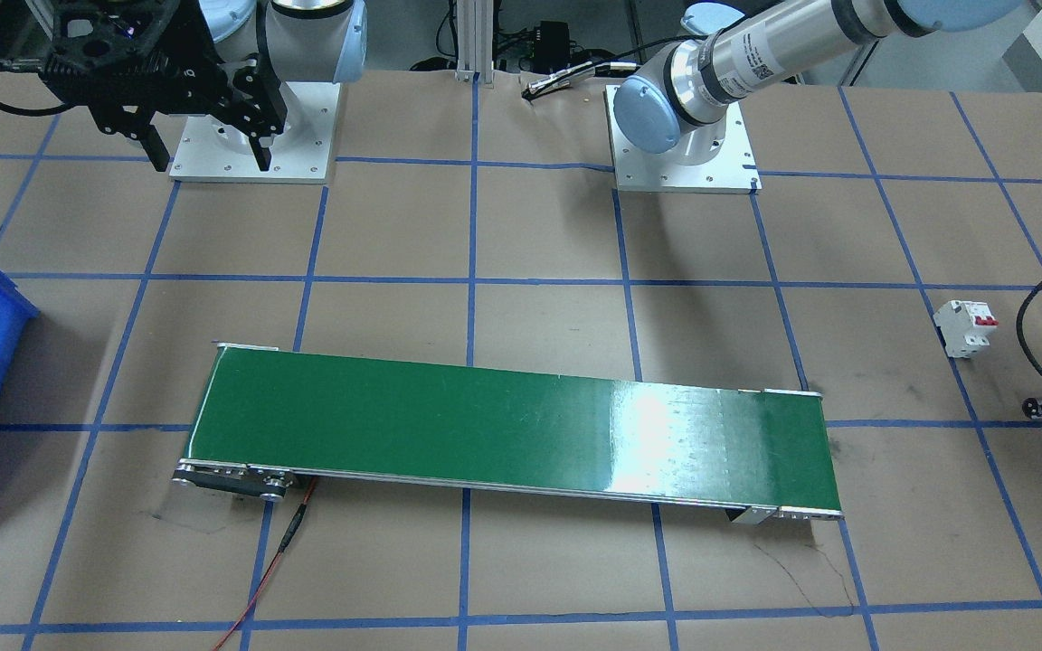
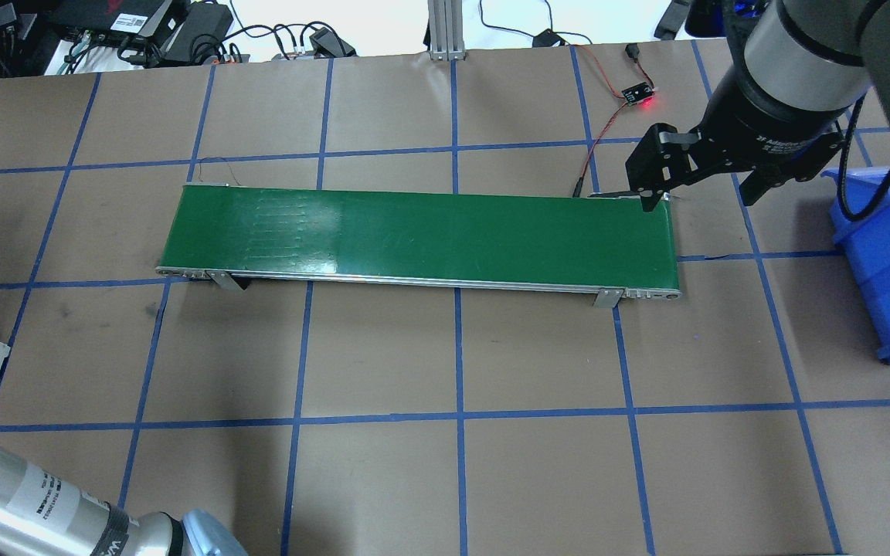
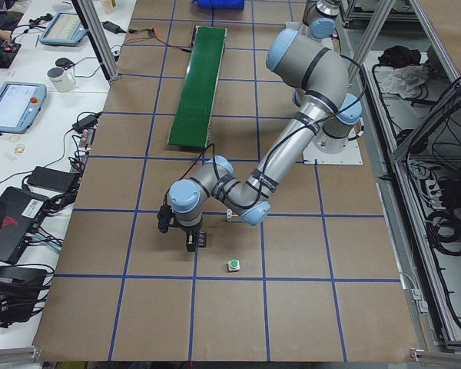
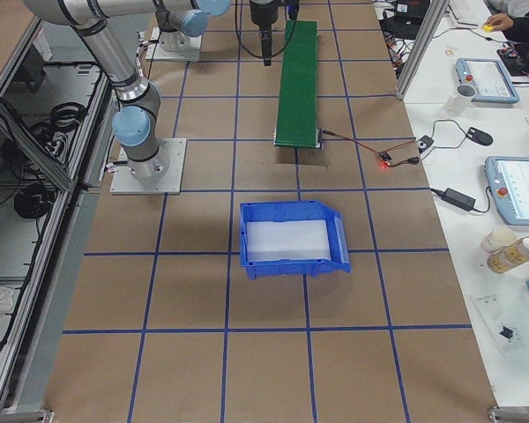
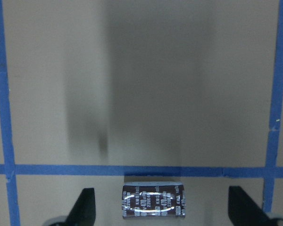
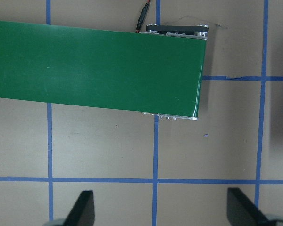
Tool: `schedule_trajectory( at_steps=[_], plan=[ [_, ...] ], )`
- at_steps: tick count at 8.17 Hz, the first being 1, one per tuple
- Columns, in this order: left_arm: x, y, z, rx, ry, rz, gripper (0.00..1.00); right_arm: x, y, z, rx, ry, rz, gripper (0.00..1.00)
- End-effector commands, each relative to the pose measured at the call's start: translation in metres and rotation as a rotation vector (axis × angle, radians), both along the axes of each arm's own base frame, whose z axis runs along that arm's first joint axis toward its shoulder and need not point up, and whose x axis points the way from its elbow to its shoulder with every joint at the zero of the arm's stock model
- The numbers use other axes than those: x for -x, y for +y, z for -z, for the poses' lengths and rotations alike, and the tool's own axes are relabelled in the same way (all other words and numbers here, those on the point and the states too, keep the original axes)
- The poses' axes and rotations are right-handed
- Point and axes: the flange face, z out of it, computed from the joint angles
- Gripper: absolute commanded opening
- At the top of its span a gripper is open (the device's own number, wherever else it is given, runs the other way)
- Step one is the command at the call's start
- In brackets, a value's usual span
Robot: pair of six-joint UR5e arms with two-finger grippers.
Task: Move capacitor from left to right
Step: 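Lower the left gripper over the black capacitor and close on it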
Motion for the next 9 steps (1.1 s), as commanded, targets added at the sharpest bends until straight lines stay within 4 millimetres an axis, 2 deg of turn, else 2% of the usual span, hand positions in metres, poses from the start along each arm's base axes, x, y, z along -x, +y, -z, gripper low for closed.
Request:
schedule_trajectory(
  at_steps=[1, 3, 9],
  plan=[
    [0.0, 0.0, 0.008, -0.006, 0.01, -0.007, 1.0, 0.0, 0.0, 0.0, -0.003, 0.0, 0.0, 1.0],
    [-0.002, 0.0, 0.024, -0.021, 0.025, -0.002, 1.0, 0.0, 0.0, 0.001, -0.005, 0.0, 0.0, 1.0],
    [-0.004, -0.002, 0.038, -0.018, 0.014, 0.008, 1.0, 0.0, 0.0, 0.001, -0.005, 0.0, 0.0, 1.0]
  ],
)
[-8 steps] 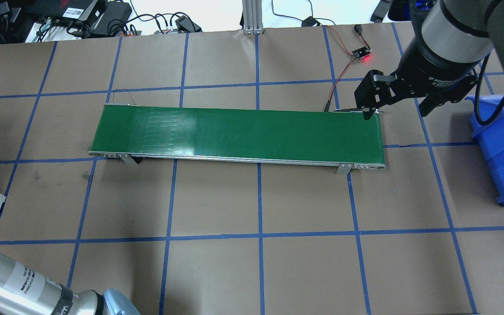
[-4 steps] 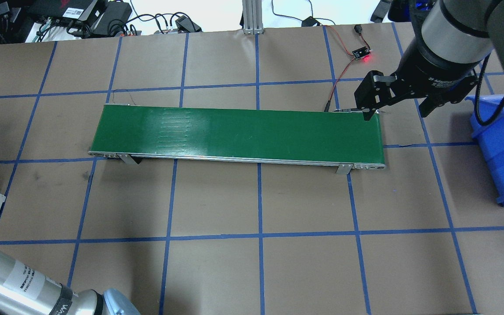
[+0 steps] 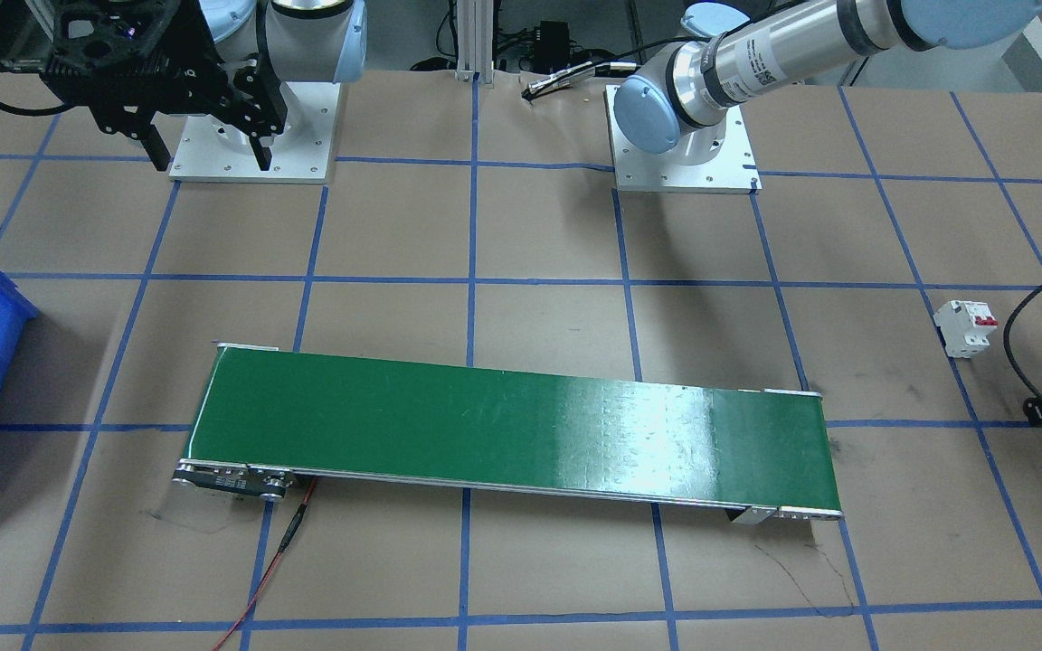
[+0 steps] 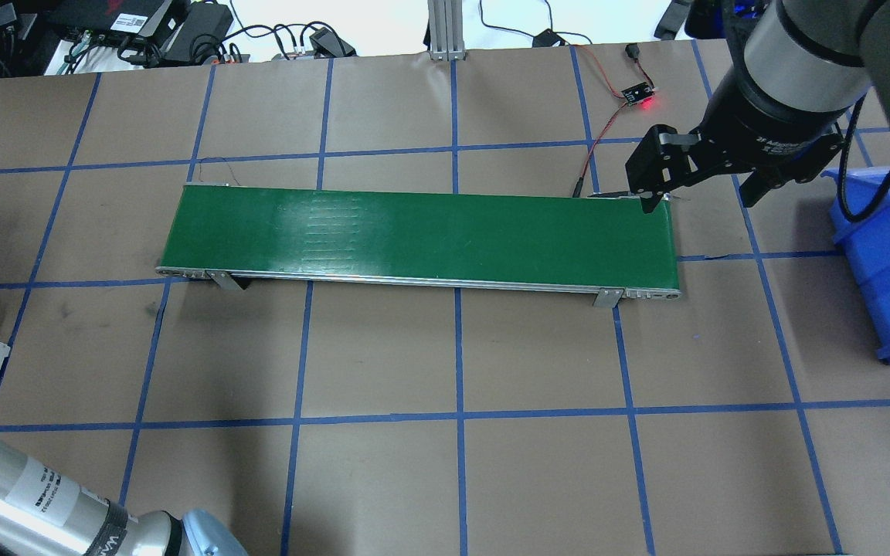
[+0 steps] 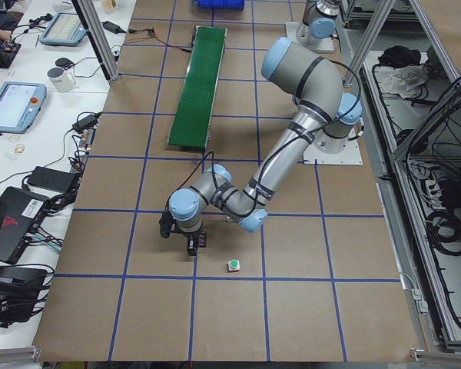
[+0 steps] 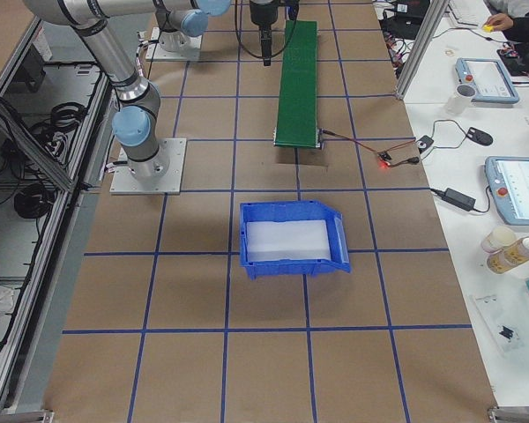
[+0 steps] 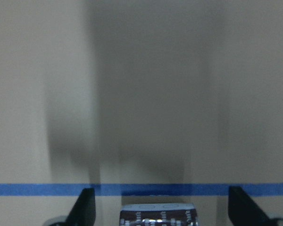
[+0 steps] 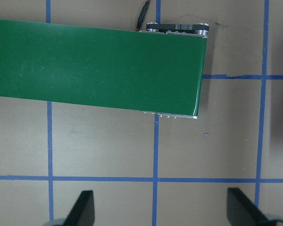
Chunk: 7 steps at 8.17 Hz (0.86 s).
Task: Move capacitor from left to right
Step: 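Lift the black capacitor with the left gripper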
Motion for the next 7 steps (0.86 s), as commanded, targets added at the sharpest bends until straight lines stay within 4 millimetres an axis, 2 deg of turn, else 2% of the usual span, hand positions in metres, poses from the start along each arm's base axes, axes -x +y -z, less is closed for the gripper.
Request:
schedule_trajectory(
  at_steps=[1, 3, 7],
  plan=[
    [0.0002, 0.0003, 0.0038, -0.004, 0.003, 0.003, 0.98, 0.0001, 0.0, 0.0, 0.0, 0.001, 0.0, 1.0],
    [0.0003, 0.0004, 0.0028, -0.003, 0.002, 0.012, 0.9, 0.0001, 0.0, 0.0, 0.0, 0.001, 0.0, 1.0],
    [0.0001, 0.0019, 0.0053, -0.008, 0.006, 0.021, 0.62, 0.0001, 0.0, 0.0, 0.0, 0.001, 0.0, 1.0]
  ],
)
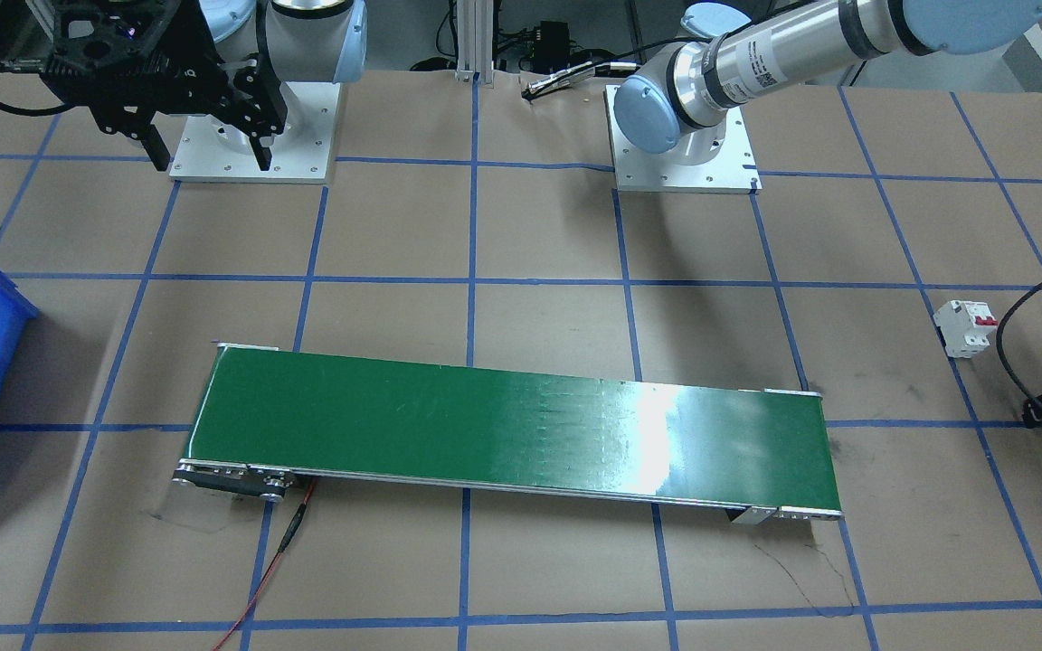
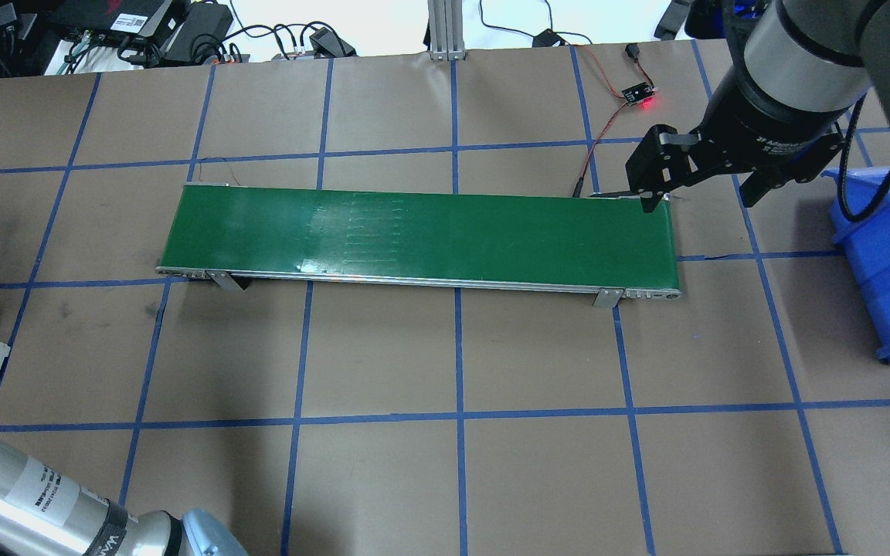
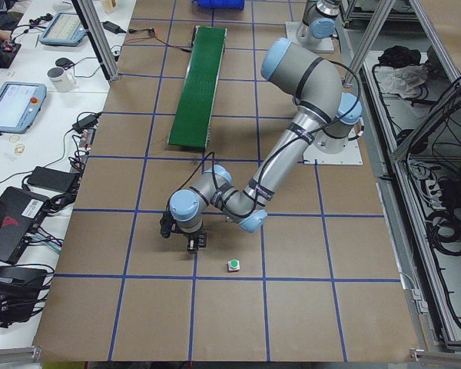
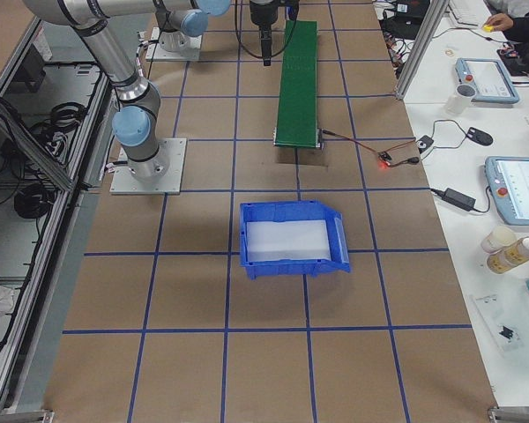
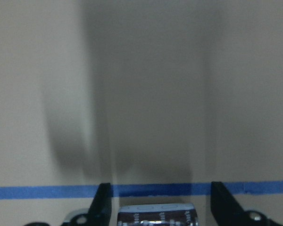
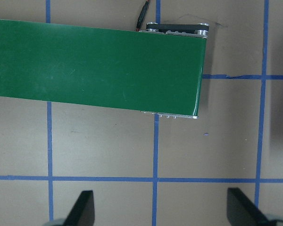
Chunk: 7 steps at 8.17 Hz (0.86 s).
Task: Move capacitor from left to right
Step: 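Lift the black capacitor with the left gripper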
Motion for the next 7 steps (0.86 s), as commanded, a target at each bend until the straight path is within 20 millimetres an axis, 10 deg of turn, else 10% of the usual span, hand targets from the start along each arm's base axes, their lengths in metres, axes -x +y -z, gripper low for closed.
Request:
schedule_trajectory(
  at_steps=[1, 4, 7],
  plan=[
    [-0.004, 0.004, 0.002, -0.005, 0.005, -0.005, 0.58, 0.0, 0.0, 0.0, 0.0, 0.0, 0.0, 1.0],
    [-0.007, 0.013, -0.007, -0.023, 0.024, 0.0, 0.21, 0.0, 0.0, 0.0, 0.0, 0.0, 0.0, 1.0],
    [0.006, 0.024, -0.08, -0.041, 0.007, -0.032, 0.18, 0.0, 0.0, 0.0, 0.0, 0.0, 0.0, 1.0]
  ],
)
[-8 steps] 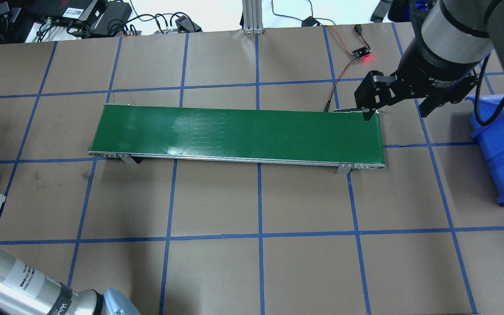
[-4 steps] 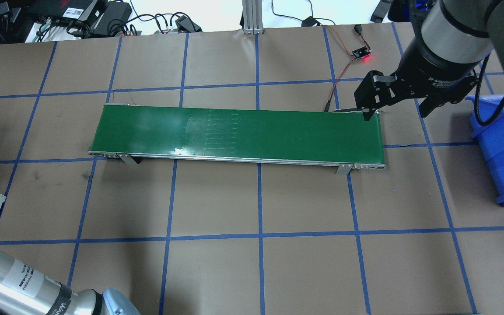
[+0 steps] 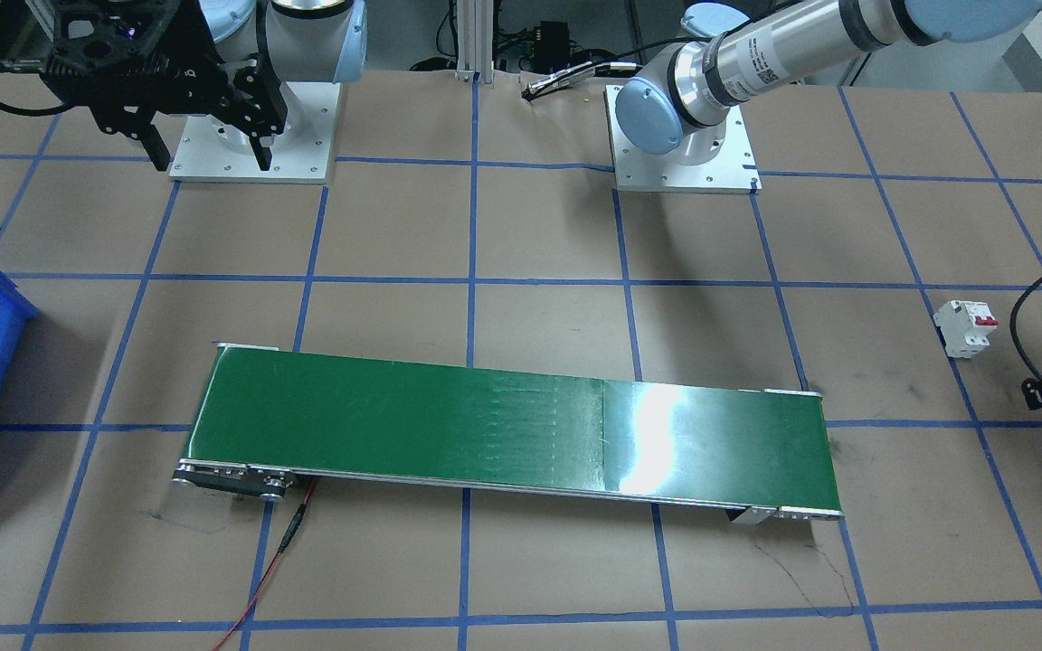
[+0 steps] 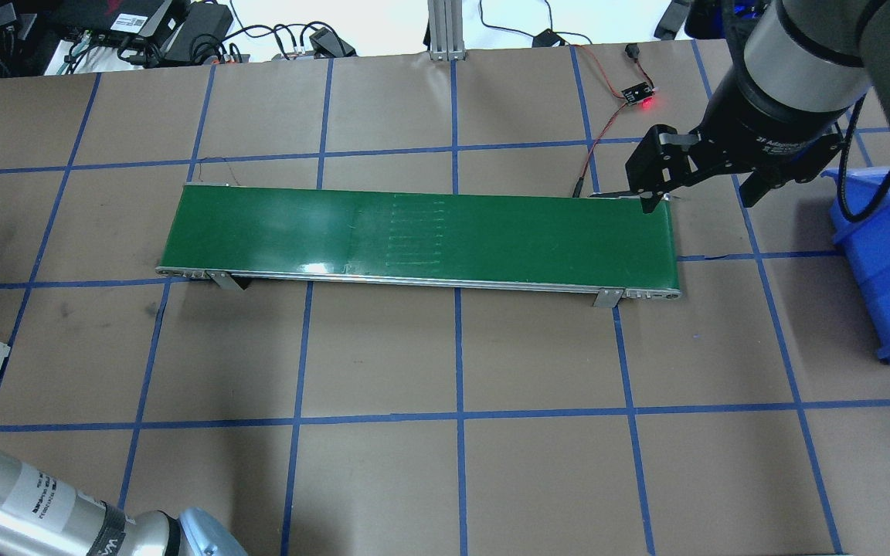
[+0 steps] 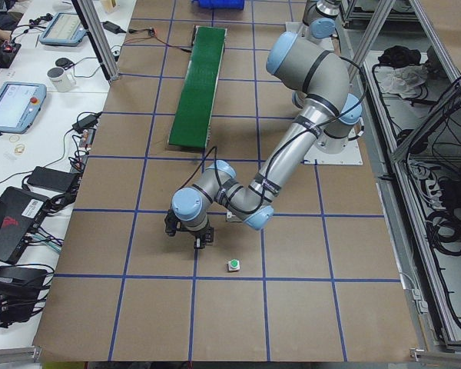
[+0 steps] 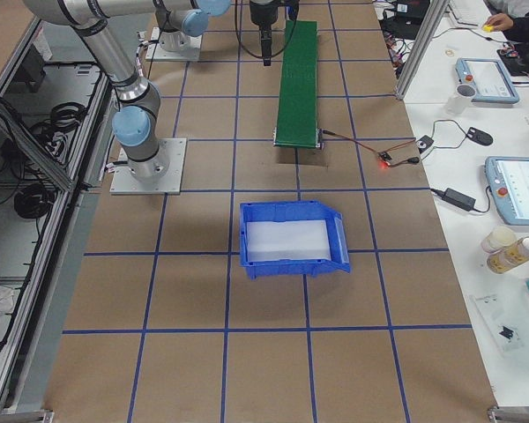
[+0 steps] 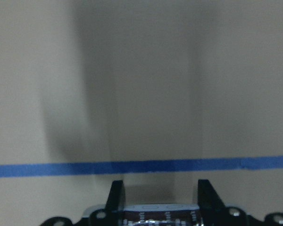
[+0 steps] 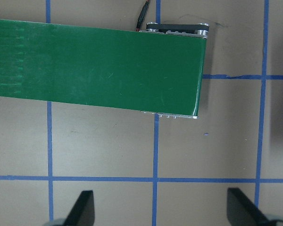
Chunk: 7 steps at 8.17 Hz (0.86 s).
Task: Move capacitor from left to right
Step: 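Lift the black capacitor with the left gripper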
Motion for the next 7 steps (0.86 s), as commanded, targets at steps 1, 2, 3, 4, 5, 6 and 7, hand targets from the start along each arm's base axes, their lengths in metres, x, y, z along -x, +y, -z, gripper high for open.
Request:
schedule_trajectory(
  at_steps=[1, 2, 3, 4, 5, 6, 7],
  plan=[
    [0.023, 0.0, -0.081, 0.042, -0.059, -0.04, 0.18, 0.0, 0.0, 0.0, 0.0, -0.001, 0.0, 1.0],
    [0.058, -0.019, -0.105, 0.065, -0.083, -0.034, 0.18, 0.0, 0.0, 0.0, 0.0, 0.0, 0.0, 1.0],
    [0.112, -0.042, -0.136, 0.085, -0.105, -0.017, 0.18, 0.0, 0.0, 0.0, 0.0, 0.0, 0.0, 1.0],
    [0.166, -0.053, -0.154, 0.063, -0.086, -0.067, 0.17, 0.0, 0.0, 0.0, 0.0, 0.0, 0.0, 1.0],
    [0.209, -0.067, -0.158, 0.057, -0.077, -0.079, 0.16, 0.0, 0.0, 0.0, 0.0, -0.001, 0.0, 1.0],
    [0.254, -0.082, -0.159, 0.061, -0.077, -0.037, 0.14, 0.0, 0.0, 0.0, -0.001, 0.0, 0.0, 1.0],
    [0.302, -0.093, -0.158, 0.061, -0.075, -0.031, 0.13, 0.0, 0.0, 0.0, 0.0, -0.001, 0.0, 1.0]
  ],
)
